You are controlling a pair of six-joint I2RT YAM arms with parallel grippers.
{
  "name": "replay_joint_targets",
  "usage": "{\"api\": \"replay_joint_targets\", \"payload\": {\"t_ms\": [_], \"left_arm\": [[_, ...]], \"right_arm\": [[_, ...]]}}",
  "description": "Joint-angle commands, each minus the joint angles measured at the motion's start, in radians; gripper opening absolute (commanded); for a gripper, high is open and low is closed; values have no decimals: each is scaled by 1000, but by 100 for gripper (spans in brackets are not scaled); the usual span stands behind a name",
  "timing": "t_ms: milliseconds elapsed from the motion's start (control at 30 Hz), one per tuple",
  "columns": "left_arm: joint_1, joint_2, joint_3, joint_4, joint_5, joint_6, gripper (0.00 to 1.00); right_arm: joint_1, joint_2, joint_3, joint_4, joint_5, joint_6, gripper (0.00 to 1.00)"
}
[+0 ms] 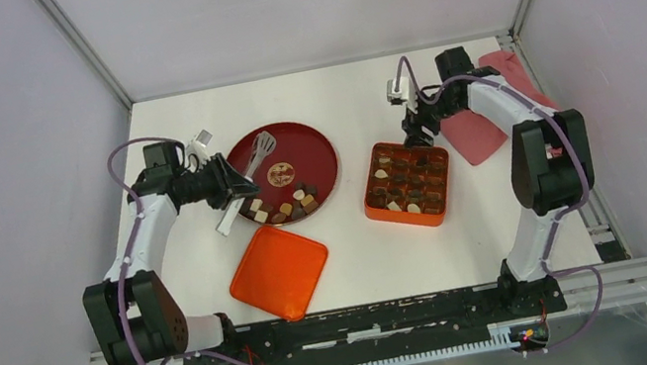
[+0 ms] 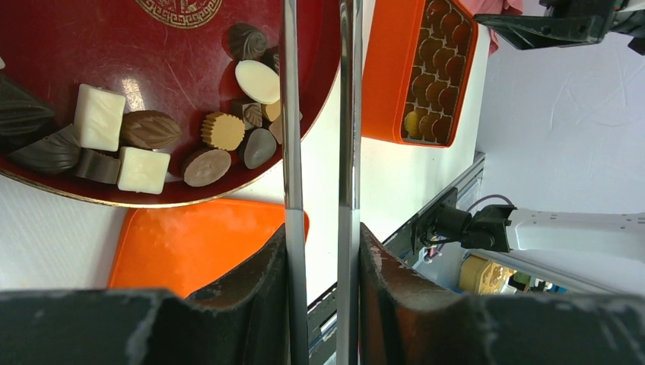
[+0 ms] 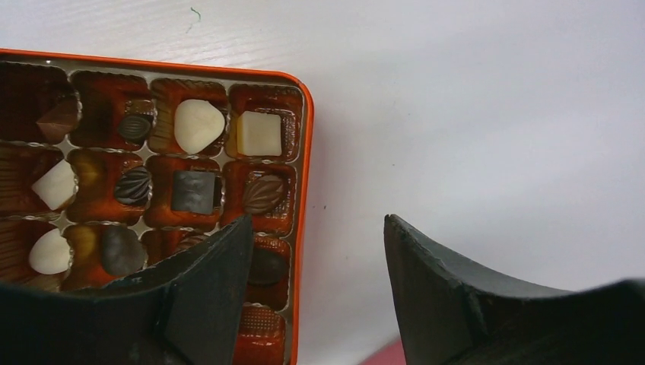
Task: Pack the chocolate
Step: Place the fake chocolate in the packing box, then adjust the packing box at the center of the board.
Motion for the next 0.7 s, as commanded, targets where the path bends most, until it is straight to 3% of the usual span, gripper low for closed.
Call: {"api": "replay_joint_targets", "payload": {"t_ms": [0, 367, 667], "left_arm": [[5, -44, 3, 46, 55, -33, 2], [6, -49, 12, 25, 60, -26, 2], [6, -62, 10, 17, 66, -26, 2]], "right_arm": [[26, 38, 52, -9, 23, -25, 69], [74, 76, 18, 50, 138, -39, 66], [98, 93, -7, 44, 200, -120, 49]]}}
